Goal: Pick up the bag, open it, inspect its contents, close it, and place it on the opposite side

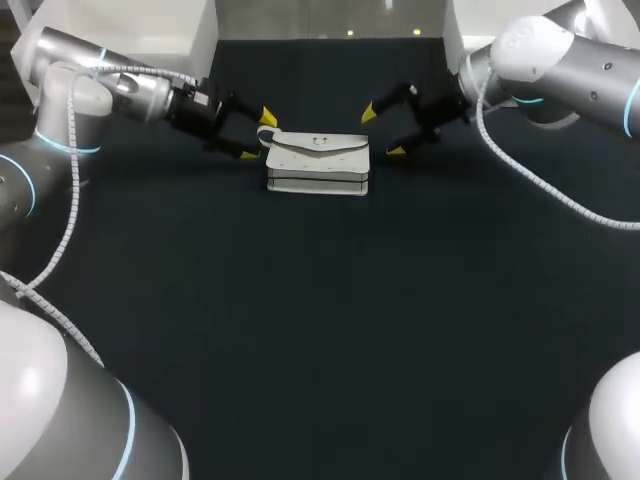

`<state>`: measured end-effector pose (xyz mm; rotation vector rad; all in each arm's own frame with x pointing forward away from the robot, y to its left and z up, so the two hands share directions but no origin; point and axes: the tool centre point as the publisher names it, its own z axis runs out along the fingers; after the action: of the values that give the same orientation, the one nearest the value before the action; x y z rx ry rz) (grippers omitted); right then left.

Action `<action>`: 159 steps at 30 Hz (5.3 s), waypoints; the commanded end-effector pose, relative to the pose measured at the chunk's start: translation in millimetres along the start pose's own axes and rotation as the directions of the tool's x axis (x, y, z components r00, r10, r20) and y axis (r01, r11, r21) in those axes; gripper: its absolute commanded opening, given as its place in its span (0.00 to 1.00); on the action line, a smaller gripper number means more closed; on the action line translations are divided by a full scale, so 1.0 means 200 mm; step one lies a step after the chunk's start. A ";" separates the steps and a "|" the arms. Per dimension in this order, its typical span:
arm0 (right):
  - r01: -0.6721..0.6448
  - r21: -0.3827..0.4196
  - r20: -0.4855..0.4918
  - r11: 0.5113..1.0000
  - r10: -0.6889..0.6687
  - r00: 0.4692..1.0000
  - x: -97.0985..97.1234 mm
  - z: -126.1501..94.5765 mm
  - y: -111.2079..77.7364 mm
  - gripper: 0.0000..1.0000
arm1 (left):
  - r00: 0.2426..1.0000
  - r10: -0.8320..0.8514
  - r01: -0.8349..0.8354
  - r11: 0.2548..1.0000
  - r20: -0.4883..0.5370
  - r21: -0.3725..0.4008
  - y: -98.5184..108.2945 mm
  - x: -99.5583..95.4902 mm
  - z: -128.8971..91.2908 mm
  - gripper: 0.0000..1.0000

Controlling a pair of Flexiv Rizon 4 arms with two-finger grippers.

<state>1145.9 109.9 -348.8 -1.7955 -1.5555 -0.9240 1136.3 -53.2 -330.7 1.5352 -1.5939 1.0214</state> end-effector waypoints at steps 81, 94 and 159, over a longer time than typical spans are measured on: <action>-0.105 0.218 -0.194 0.970 0.149 0.970 0.02 0.19 -0.13 0.94 | 0.989 -0.038 0.036 0.999 -0.145 -0.021 -0.08 -0.04 0.18 0.22; -0.132 0.215 -0.194 0.968 0.174 0.965 0.00 0.22 -0.14 0.00 | 0.990 -0.048 0.044 0.999 -0.135 -0.027 -0.07 -0.06 0.21 0.00; -0.178 0.140 -0.144 0.974 0.198 0.970 0.04 0.19 -0.32 0.16 | 0.996 0.020 -0.023 0.999 0.090 0.026 0.09 0.01 -0.34 1.00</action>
<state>1088.0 151.3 -363.1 -1.6963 -1.2928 -0.8359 1121.0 5.9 -300.4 1.5967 -1.6700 0.9910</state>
